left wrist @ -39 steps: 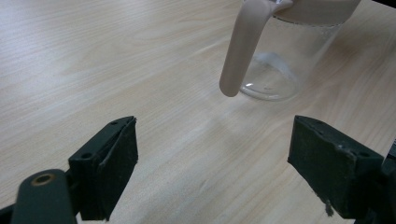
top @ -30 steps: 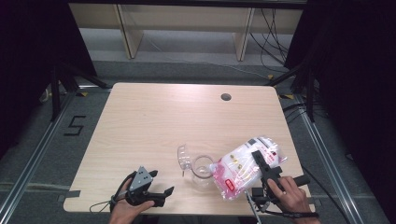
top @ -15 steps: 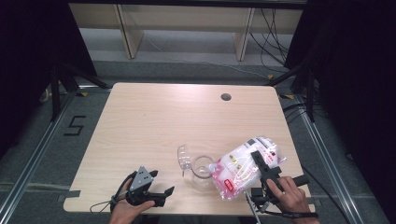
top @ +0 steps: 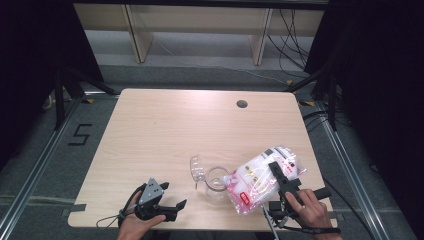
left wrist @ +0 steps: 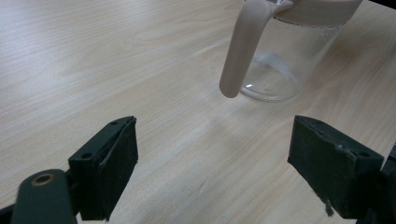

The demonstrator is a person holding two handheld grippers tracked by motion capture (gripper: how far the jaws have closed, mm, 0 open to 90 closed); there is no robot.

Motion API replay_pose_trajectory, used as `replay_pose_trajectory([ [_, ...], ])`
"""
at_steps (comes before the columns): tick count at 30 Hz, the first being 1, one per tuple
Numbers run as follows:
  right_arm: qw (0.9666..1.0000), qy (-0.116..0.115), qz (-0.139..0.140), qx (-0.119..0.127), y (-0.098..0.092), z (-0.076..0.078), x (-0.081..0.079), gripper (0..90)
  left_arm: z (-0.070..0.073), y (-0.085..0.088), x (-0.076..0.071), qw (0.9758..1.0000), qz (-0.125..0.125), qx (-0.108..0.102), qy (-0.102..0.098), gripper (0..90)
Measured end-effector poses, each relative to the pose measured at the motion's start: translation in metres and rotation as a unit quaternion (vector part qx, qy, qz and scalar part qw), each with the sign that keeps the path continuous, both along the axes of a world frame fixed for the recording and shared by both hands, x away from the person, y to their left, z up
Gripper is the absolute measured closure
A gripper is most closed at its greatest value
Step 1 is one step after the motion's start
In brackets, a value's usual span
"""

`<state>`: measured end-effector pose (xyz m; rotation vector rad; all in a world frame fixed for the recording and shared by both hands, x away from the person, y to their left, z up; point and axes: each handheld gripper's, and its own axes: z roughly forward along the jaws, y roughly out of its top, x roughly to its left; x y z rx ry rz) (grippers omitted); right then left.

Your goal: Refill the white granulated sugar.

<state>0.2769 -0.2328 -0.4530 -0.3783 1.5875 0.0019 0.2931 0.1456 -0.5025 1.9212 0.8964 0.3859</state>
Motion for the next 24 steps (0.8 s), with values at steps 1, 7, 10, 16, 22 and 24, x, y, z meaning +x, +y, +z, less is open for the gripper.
replay_pose_trajectory([
  [1, 0.9996, 0.009, -0.011, 0.025, -0.0014, -0.0039, -0.0013, 59.7, 0.0000, 0.0000, -0.0001, 1.0000, 0.000, 0.000, 0.000, 15.2],
  [7, 1.0000, 0.001, -0.004, 0.005, -0.0002, -0.0005, -0.0011, 59.9, 0.0000, 0.0002, -0.0001, 1.0000, 0.000, 0.000, -0.001, 15.2],
  [10, 0.9999, 0.001, -0.006, 0.008, -0.0005, -0.0007, -0.0014, 60.0, 0.0001, 0.0002, -0.0001, 1.0000, 0.001, 0.000, 0.000, 15.2],
  [16, 0.9998, -0.004, 0.011, -0.018, 0.0016, 0.0025, 0.0001, 60.1, 0.0000, -0.0001, -0.0001, 1.0000, 0.000, 0.000, -0.001, 15.2],
  [22, 0.9999, -0.007, 0.007, 0.009, 0.0010, -0.0012, -0.0010, 60.2, -0.0002, -0.0001, 0.0003, 1.0000, 0.001, -0.002, 0.000, 15.2],
  [24, 0.9998, 0.002, -0.003, 0.021, 0.0009, -0.0038, -0.0013, 60.3, -0.0001, 0.0001, 0.0003, 1.0000, -0.001, -0.003, -0.001, 15.2],
])
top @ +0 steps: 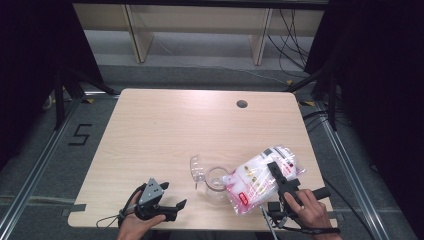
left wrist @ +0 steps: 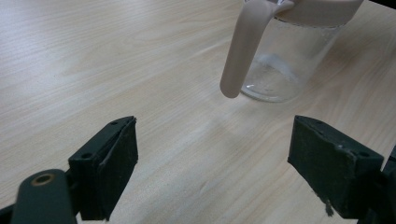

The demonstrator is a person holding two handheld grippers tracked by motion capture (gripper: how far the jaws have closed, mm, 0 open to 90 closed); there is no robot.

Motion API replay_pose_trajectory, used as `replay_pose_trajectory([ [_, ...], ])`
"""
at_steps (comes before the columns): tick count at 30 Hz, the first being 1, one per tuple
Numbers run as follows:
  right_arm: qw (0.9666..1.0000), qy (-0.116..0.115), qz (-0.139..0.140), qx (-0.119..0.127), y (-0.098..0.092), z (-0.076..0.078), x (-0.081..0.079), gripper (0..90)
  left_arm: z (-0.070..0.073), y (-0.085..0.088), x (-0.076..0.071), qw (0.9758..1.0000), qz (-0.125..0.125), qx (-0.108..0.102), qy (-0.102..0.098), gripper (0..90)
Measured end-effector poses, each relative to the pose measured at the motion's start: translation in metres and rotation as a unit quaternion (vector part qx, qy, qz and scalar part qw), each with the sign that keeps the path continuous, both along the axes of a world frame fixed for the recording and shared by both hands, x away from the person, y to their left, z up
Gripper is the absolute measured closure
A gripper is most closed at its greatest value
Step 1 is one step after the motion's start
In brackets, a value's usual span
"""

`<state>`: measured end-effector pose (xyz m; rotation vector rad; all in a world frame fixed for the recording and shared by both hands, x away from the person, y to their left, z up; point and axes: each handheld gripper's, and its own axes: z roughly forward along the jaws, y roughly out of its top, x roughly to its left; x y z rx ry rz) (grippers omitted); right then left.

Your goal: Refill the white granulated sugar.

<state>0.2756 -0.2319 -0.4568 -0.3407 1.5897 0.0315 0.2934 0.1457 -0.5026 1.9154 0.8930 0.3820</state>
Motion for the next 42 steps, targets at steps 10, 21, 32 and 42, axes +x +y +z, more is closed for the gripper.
replay_pose_trajectory([
  [10, 0.9999, -0.009, 0.008, -0.010, 0.0011, 0.0020, 0.0002, 60.6, -0.0001, -0.0004, -0.0001, 1.0000, -0.001, 0.000, 0.000, 15.2],
  [21, 0.9995, -0.014, 0.005, -0.029, 0.0026, 0.0063, -0.0003, 60.8, 0.0004, 0.0004, 0.0003, 1.0000, -0.003, 0.002, -0.003, 15.3],
  [32, 0.9994, -0.015, 0.006, -0.032, 0.0036, 0.0077, 0.0003, 61.1, 0.0003, 0.0004, 0.0004, 1.0000, -0.003, 0.002, -0.003, 15.2],
  [42, 0.9997, -0.009, 0.013, -0.017, 0.0025, 0.0058, 0.0019, 61.3, 0.0003, 0.0003, 0.0003, 1.0000, -0.003, 0.002, -0.003, 15.2],
])
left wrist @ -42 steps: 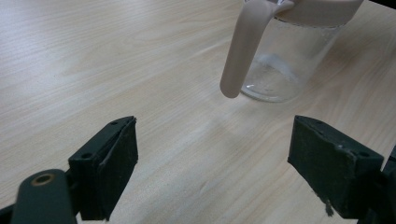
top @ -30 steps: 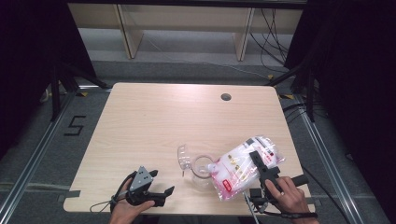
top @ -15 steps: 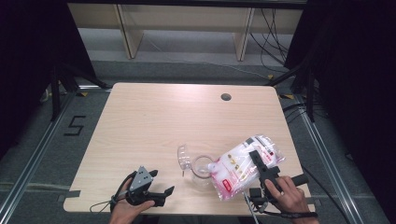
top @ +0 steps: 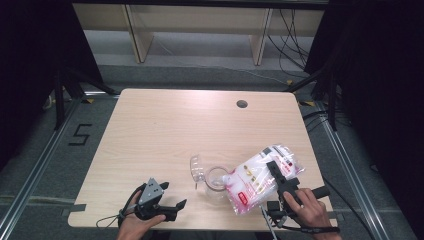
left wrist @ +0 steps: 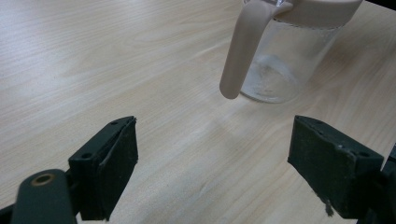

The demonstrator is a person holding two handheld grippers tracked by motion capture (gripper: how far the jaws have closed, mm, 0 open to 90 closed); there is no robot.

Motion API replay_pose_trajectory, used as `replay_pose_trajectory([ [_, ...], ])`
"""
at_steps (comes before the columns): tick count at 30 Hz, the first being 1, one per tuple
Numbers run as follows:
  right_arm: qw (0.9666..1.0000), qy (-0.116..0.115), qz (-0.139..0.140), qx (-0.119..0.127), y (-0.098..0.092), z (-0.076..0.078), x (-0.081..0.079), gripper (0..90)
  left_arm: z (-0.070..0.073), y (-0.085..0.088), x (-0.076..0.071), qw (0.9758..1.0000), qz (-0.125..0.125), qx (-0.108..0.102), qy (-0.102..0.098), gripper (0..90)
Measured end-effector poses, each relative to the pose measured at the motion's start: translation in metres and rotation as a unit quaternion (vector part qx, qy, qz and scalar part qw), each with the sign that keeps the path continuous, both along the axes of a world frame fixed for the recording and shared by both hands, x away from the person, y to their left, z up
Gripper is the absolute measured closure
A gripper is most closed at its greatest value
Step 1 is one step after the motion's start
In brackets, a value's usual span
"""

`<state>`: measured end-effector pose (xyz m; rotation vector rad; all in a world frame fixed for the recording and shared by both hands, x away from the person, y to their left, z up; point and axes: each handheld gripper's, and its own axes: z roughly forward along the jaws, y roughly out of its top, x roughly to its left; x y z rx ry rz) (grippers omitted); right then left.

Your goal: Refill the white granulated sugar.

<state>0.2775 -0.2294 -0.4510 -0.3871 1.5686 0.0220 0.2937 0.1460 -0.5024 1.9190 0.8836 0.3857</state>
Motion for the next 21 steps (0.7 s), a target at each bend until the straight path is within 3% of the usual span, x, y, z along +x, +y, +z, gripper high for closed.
replay_pose_trajectory([
  [4, 0.9998, 0.005, -0.009, -0.016, 0.0014, 0.0029, -0.0009, 61.4, 0.0001, 0.0000, 0.0001, 1.0000, 0.000, 0.001, 0.000, 15.2],
  [9, 1.0000, 0.007, -0.002, 0.000, 0.0000, 0.0009, 0.0008, 61.5, 0.0000, -0.0001, 0.0001, 1.0000, 0.000, 0.000, 0.000, 15.2],
  [11, 0.9998, 0.017, -0.008, 0.003, 0.0001, 0.0009, 0.0008, 61.5, -0.0001, -0.0005, -0.0002, 1.0000, 0.002, -0.003, 0.002, 15.2],
  [20, 0.9999, 0.011, 0.007, -0.009, 0.0006, 0.0040, 0.0028, 61.7, 0.0000, -0.0003, 0.0002, 1.0000, 0.002, -0.002, 0.000, 15.2],
  [21, 0.9999, 0.015, 0.004, 0.000, -0.0001, 0.0026, 0.0028, 61.7, -0.0001, -0.0004, 0.0001, 1.0000, 0.002, -0.002, 0.000, 15.2],
])
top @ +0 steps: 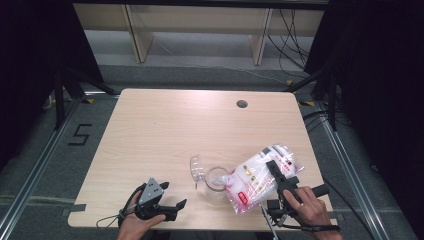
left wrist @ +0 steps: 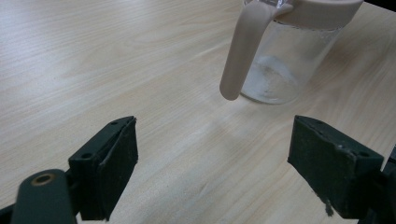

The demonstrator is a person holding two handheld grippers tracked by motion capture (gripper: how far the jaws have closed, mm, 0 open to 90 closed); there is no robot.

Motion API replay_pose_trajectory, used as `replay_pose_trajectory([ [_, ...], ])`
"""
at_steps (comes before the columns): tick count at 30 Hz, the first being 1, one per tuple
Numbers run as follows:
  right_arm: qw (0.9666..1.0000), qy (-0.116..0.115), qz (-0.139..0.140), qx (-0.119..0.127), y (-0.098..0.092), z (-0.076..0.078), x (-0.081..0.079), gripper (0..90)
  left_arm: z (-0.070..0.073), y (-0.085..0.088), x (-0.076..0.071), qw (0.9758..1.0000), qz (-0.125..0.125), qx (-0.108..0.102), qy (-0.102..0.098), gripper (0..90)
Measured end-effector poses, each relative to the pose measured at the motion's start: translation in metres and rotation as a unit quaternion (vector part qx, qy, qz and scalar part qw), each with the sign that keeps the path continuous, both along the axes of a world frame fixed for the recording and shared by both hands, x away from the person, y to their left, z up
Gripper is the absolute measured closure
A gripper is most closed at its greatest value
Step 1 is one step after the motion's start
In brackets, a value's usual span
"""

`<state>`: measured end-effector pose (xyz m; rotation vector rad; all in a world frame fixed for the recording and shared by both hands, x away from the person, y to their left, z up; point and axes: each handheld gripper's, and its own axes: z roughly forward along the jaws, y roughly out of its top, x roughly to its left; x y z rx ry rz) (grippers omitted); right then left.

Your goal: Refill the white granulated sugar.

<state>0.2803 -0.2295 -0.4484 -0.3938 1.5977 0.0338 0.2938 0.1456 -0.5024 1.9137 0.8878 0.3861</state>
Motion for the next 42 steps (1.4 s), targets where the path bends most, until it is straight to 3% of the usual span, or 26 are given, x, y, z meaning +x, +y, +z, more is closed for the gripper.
replay_pose_trajectory([
  [2, 0.9998, -0.008, 0.010, -0.017, 0.0011, 0.0033, 0.0006, 61.7, 0.0001, 0.0000, 0.0000, 1.0000, 0.000, 0.000, 0.000, 15.3],
  [5, 1.0000, 0.005, -0.002, -0.003, 0.0002, 0.0012, 0.0002, 61.7, 0.0003, 0.0000, -0.0002, 1.0000, 0.000, 0.004, -0.001, 15.3],
  [7, 0.9998, -0.001, 0.003, -0.018, 0.0007, 0.0033, 0.0004, 61.8, 0.0000, -0.0002, -0.0001, 1.0000, 0.000, 0.000, 0.001, 15.2],
  [10, 0.9999, 0.008, -0.009, -0.009, 0.0014, 0.0034, -0.0006, 61.8, 0.0002, 0.0001, -0.0001, 1.0000, 0.002, 0.002, 0.000, 15.2],
  [12, 0.9996, -0.003, 0.010, -0.026, 0.0025, 0.0057, 0.0016, 61.8, 0.0001, -0.0001, 0.0001, 1.0000, 0.000, 0.000, 0.000, 15.2],
  [15, 0.9995, 0.000, 0.004, -0.030, 0.0032, 0.0065, 0.0009, 61.9, 0.0002, 0.0001, 0.0000, 1.0000, 0.001, 0.002, 0.000, 15.2],
  [20, 0.9999, 0.003, -0.001, -0.013, 0.0029, 0.0045, 0.0007, 61.9, 0.0002, -0.0002, -0.0001, 1.0000, 0.002, 0.003, 0.000, 15.2],
  [27, 0.9998, -0.003, 0.002, -0.020, 0.0040, 0.0064, 0.0007, 62.1, 0.0003, -0.0002, -0.0001, 1.0000, 0.002, 0.003, 0.000, 15.3],
  [30, 0.9992, -0.008, 0.011, -0.037, 0.0048, 0.0087, 0.0016, 62.1, 0.0000, -0.0002, 0.0003, 1.0000, 0.001, -0.002, 0.000, 15.2],
  [36, 0.9997, -0.002, 0.005, -0.024, 0.0043, 0.0078, 0.0017, 62.2, 0.0001, -0.0002, 0.0003, 1.0000, 0.002, -0.001, 0.000, 15.2],
  [42, 0.9993, -0.007, 0.011, -0.035, 0.0052, 0.0102, 0.0021, 62.3, 0.0000, -0.0002, 0.0003, 1.0000, 0.001, -0.001, 0.000, 15.2],
])
